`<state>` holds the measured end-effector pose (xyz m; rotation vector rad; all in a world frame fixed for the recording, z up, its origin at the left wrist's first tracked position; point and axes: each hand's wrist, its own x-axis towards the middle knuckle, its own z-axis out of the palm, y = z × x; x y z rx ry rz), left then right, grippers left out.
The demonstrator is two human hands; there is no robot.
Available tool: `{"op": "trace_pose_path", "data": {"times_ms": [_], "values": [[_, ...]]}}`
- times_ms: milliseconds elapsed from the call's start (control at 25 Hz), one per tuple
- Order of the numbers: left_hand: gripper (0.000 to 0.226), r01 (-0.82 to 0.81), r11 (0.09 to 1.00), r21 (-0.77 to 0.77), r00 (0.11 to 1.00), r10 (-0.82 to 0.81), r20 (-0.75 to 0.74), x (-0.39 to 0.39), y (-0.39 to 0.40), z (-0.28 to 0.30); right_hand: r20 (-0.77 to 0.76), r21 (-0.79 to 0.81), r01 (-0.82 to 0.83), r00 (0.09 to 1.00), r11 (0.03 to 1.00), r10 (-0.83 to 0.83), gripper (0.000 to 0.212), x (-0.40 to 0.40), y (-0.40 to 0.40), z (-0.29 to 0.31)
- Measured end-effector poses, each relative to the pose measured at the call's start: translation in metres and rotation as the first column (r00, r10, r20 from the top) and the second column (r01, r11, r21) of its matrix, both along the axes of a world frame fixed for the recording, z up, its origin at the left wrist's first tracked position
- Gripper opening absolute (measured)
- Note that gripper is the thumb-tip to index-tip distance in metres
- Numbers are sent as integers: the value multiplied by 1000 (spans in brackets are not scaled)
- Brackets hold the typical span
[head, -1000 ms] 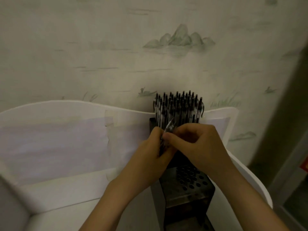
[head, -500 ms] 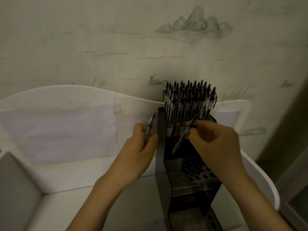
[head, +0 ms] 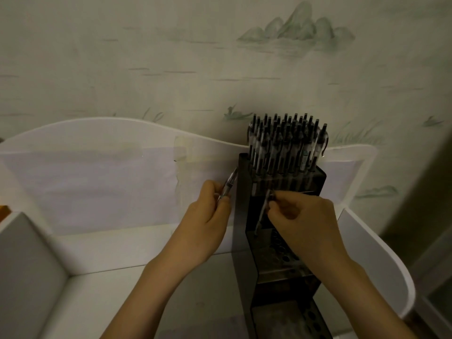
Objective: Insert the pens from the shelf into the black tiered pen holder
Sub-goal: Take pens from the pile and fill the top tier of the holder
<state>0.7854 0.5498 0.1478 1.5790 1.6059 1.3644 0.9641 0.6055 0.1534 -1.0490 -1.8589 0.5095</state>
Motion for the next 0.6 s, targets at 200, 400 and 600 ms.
{"op": "trace_pose_path", "data": {"times_ms": [200, 400, 600], "values": [[13, 7, 1000, 7, 1000, -7, 19, -1, -2, -1, 78, -111, 15, 997, 994, -7, 15, -7, 2, -18], [9, 38, 999, 10, 998, -38, -43, -1, -7, 0, 157, -124, 63, 987, 990, -43, 16, -9, 4, -30], [8, 121, 993, 8, 990, -120, -75, 5, -11, 0, 44, 28, 53, 998, 998, -54, 19, -1, -10, -5]]}}
